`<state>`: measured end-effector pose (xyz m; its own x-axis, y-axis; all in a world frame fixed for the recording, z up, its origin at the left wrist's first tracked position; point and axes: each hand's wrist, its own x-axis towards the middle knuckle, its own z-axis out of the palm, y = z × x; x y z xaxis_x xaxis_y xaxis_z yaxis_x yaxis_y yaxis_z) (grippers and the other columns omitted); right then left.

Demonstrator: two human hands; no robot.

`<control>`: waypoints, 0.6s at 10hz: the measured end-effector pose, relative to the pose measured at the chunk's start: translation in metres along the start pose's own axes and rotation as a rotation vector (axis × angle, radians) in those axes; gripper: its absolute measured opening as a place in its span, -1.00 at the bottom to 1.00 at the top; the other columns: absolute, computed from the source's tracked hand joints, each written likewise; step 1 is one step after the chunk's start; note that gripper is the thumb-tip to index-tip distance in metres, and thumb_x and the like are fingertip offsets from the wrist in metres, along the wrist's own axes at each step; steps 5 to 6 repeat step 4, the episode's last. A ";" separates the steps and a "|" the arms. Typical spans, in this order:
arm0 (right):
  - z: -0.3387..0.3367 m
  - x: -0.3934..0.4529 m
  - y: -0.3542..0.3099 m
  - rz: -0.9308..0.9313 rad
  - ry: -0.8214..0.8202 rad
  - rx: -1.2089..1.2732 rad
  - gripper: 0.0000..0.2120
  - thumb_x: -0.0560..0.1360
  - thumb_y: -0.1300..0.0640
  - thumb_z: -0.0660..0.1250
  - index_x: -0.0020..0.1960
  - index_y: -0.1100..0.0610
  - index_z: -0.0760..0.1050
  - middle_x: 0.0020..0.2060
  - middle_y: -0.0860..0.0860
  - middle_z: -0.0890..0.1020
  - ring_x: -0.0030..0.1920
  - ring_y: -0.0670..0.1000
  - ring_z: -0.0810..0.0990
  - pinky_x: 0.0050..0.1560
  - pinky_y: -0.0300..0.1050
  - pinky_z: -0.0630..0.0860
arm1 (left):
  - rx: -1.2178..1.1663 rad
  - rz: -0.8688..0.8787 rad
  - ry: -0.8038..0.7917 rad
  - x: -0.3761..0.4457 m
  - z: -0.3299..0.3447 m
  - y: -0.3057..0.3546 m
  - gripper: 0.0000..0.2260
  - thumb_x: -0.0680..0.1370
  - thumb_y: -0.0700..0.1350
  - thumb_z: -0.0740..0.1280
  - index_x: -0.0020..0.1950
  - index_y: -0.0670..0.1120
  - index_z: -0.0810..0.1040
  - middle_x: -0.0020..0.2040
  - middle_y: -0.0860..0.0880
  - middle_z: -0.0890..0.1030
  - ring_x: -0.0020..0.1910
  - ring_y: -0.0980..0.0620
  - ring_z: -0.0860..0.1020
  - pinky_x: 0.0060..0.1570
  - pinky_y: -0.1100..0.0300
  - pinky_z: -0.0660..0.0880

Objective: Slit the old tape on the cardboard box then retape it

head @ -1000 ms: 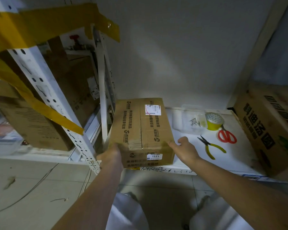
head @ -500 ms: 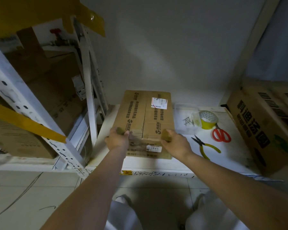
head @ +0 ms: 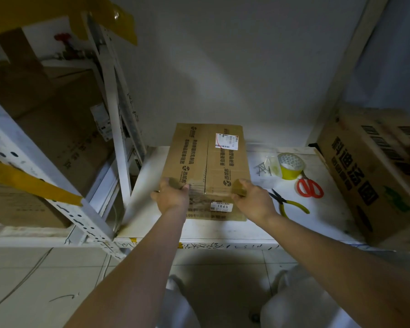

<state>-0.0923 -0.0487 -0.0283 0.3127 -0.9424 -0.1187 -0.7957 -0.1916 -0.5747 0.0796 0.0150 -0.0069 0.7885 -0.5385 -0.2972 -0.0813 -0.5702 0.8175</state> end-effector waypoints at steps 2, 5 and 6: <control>-0.002 -0.002 0.002 0.002 -0.015 -0.024 -0.54 0.56 -0.04 0.23 0.43 0.01 0.30 0.20 0.14 0.55 0.15 0.15 0.54 0.09 -0.07 0.49 | 0.034 0.020 0.002 0.000 0.001 -0.001 -0.48 0.52 -0.03 0.39 0.44 0.02 0.29 0.36 -0.20 0.24 0.14 -0.22 0.46 0.00 0.05 0.43; -0.010 -0.006 0.000 0.054 -0.106 0.041 -0.54 0.54 -0.05 0.22 0.43 -0.04 0.28 0.19 0.04 0.58 0.13 0.10 0.56 0.11 -0.03 0.54 | 0.120 -0.021 -0.045 -0.008 -0.008 0.001 -0.42 0.53 0.01 0.36 0.49 0.09 0.18 0.42 -0.25 0.19 0.17 -0.22 0.44 -0.04 0.05 0.44; -0.010 -0.006 0.000 0.054 -0.106 0.041 -0.54 0.54 -0.05 0.22 0.43 -0.04 0.28 0.19 0.04 0.58 0.13 0.10 0.56 0.11 -0.03 0.54 | 0.120 -0.021 -0.045 -0.008 -0.008 0.001 -0.42 0.53 0.01 0.36 0.49 0.09 0.18 0.42 -0.25 0.19 0.17 -0.22 0.44 -0.04 0.05 0.44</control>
